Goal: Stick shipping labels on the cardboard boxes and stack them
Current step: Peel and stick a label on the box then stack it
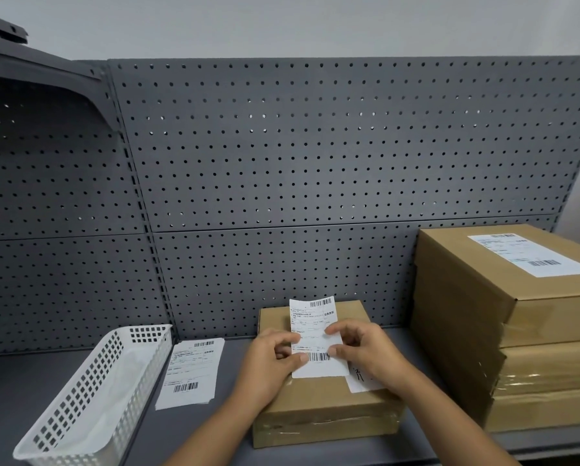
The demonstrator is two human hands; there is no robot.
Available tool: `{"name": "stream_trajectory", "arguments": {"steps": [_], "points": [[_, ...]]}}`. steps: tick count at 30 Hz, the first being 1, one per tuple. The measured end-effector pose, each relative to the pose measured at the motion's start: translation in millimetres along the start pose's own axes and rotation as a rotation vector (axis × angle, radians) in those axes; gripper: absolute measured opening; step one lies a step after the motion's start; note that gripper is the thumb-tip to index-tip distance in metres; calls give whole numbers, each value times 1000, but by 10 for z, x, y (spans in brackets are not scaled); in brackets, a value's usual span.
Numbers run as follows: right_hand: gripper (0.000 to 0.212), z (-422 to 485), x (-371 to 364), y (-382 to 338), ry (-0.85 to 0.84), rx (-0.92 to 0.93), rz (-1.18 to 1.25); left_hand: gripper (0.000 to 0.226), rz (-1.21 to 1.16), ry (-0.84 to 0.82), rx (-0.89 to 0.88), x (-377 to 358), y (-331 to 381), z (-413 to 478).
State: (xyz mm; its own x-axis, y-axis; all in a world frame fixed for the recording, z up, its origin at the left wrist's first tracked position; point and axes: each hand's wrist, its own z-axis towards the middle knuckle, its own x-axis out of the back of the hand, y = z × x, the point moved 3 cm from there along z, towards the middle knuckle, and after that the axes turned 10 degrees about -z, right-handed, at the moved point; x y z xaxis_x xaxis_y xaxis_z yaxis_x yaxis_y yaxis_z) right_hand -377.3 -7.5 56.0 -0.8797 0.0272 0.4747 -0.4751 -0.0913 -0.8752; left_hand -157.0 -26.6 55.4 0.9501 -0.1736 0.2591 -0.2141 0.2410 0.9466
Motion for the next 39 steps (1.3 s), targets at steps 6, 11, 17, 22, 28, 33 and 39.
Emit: {"name": "stream_trajectory", "arguments": {"steps": [6, 11, 17, 22, 28, 33, 39], "points": [[29, 8, -5, 34, 14, -6, -30, 36, 18, -19, -8, -5, -16, 12], [33, 18, -12, 49, 15, -2, -96, 38, 54, -27, -40, -28, -25, 2], [38, 38, -5, 78, 0, 30, -219, 43, 65, -29, -33, -49, -64, 25], [45, 43, -20, 125, -16, 29, -310, 58, 85, -60, -30, -50, -124, 65], [61, 20, -14, 100, -43, 10, -348, 75, 118, -106, 16, 20, -216, 172], [77, 10, -11, 17, -53, 19, -292, 96, 49, -119, 67, 2, -255, 246], [81, 22, 4, -21, -55, 41, -369, 108, 111, -101, 92, -27, -244, 283]]}}
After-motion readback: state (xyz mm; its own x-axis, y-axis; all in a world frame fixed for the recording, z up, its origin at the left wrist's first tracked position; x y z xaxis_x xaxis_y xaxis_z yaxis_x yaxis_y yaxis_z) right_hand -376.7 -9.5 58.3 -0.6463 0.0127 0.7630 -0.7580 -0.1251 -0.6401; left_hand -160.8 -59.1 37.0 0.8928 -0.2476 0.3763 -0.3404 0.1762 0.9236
